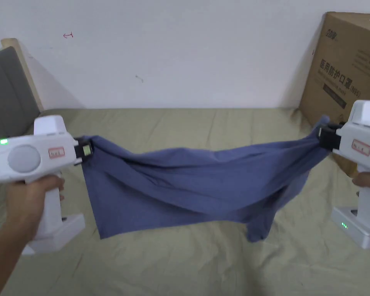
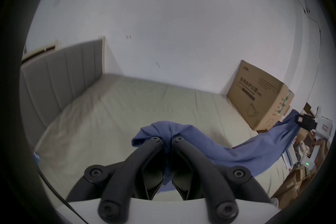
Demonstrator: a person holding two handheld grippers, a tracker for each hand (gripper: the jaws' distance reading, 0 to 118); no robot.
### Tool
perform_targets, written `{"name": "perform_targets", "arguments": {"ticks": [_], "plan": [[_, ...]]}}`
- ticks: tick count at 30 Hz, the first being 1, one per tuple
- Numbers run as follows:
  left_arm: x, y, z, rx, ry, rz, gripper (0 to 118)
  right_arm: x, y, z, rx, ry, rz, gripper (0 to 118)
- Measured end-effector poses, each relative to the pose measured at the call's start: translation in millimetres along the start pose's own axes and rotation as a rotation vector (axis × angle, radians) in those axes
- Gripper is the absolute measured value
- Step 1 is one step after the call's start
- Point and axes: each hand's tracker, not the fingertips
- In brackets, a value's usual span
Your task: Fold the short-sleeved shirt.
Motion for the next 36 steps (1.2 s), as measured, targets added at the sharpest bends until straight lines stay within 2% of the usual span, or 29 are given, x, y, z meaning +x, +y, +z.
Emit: {"name": "perform_targets", "arguments": {"ticks": [5, 10, 17, 21, 27, 35, 36], "plan": [[4, 67, -25, 0.045, 0.001, 0.028, 4, -3, 46, -25, 0.041, -0.010, 0.028, 8], [8, 115, -60, 0.091, 0.060, -0.039, 4, -6, 83, -55, 0.068, -0.019, 0.026, 8], [10, 117, -106, 0.052, 0.098, -0.050, 4, -12, 84, -103, 0.063, -0.020, 0.023, 8], [-5, 89, -137, -0.004, 0.109, -0.022, 4, -16, 53, -130, 0.010, -0.026, 0.000, 8], [-28, 10, -171, -0.147, 0.131, 0.006, 4, -16, -24, -160, -0.109, -0.034, -0.054, 8], [-52, -106, -162, -0.311, 0.142, 0.046, 4, -14, -139, -147, -0.292, -0.049, -0.127, 8], [-55, -122, -156, -0.357, 0.145, 0.090, 4, -14, -152, -140, -0.308, -0.055, -0.132, 8]]}}
